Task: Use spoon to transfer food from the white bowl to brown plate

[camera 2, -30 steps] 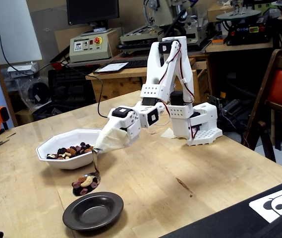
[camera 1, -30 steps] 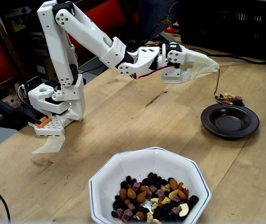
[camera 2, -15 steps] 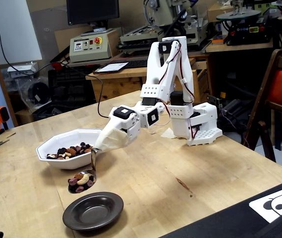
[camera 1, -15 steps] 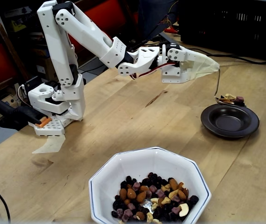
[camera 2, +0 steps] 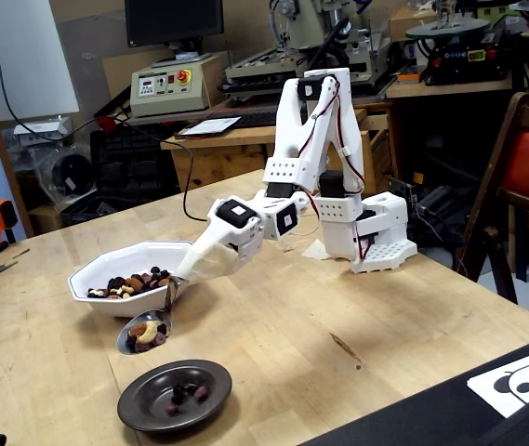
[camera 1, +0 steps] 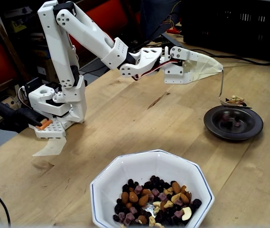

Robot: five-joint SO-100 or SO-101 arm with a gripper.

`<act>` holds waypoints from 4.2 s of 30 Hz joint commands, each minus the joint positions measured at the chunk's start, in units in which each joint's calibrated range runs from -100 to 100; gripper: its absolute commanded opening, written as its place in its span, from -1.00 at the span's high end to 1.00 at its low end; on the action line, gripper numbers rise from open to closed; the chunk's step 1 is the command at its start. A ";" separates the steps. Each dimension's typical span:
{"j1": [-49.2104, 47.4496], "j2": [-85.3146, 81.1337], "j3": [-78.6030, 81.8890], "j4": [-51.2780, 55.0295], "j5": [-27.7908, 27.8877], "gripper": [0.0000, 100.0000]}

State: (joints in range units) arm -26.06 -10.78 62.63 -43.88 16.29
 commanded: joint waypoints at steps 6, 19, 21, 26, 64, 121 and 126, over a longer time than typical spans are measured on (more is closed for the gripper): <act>-0.53 -0.82 -3.07 -0.23 3.91 0.95; -0.61 -0.90 -3.07 -0.23 10.01 0.95; -0.61 -0.90 -3.07 -0.23 10.55 0.95; -0.61 -0.90 -3.07 -0.15 12.50 0.95; 12.95 -11.35 -3.25 -0.15 -18.85 0.95; 26.50 -67.83 33.04 28.54 -19.00 0.95; 26.50 -70.82 35.25 29.02 -19.00 0.95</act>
State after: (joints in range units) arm 0.15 -79.13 97.31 -14.73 -2.56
